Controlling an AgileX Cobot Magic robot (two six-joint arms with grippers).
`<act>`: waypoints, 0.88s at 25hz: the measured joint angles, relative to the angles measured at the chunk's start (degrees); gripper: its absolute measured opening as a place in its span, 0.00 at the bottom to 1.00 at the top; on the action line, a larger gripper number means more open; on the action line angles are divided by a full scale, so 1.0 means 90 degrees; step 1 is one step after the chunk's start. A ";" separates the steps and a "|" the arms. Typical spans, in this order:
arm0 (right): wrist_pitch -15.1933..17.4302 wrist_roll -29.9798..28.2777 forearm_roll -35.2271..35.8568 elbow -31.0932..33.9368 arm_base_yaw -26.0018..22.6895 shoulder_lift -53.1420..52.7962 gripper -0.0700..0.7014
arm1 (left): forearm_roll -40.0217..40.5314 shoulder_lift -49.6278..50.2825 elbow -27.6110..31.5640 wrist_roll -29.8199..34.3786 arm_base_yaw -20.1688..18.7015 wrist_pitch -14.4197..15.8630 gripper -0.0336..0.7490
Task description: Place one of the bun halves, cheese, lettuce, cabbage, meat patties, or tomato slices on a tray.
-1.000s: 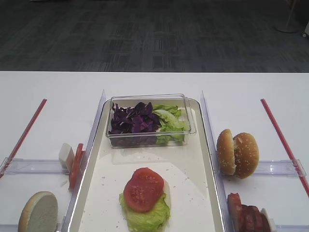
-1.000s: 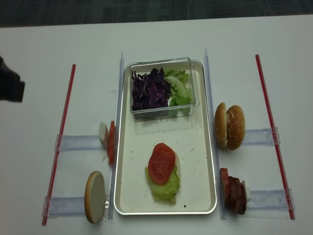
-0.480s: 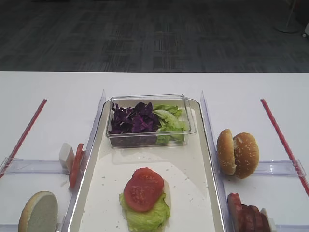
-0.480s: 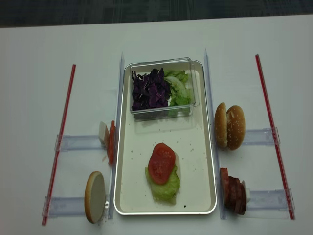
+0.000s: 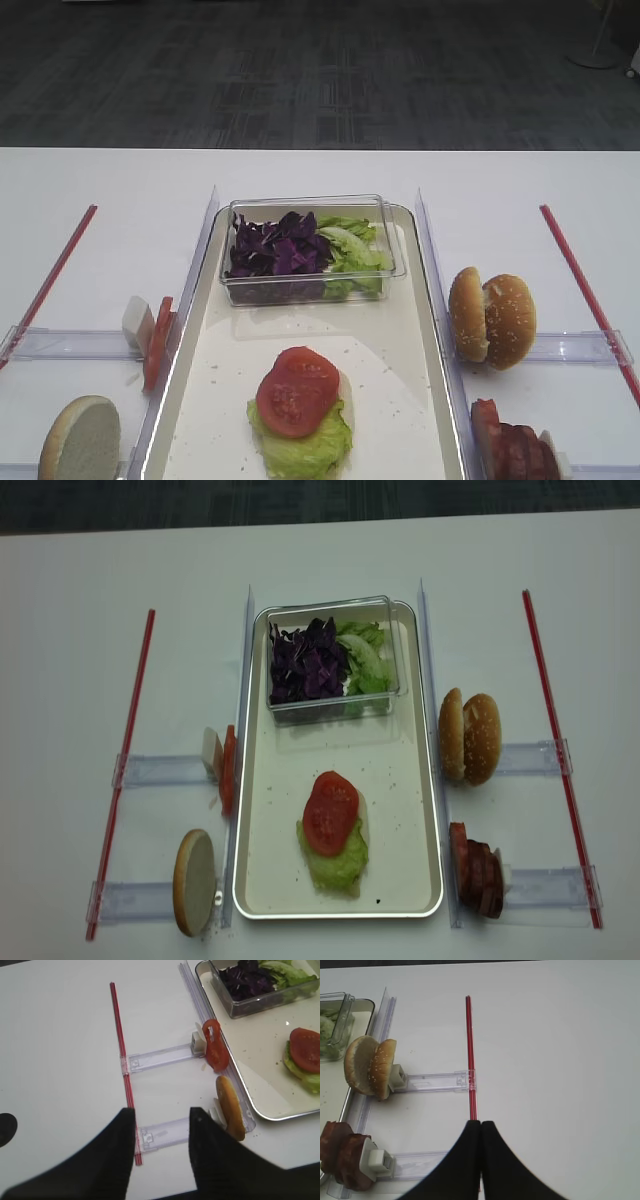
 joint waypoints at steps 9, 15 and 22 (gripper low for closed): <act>0.0000 0.0000 0.0000 0.0000 0.0000 0.0000 0.56 | -0.0162 -0.0586 0.0694 -0.0091 0.0000 0.0037 0.37; 0.0000 0.0000 0.0000 0.0000 0.0000 0.0000 0.56 | -0.0274 -0.0586 0.0760 -0.0102 0.0000 0.0037 0.41; 0.0000 0.0000 0.0000 0.0000 0.0000 0.0000 0.56 | -0.0289 -0.0586 0.1211 -0.0102 0.0000 0.0037 0.42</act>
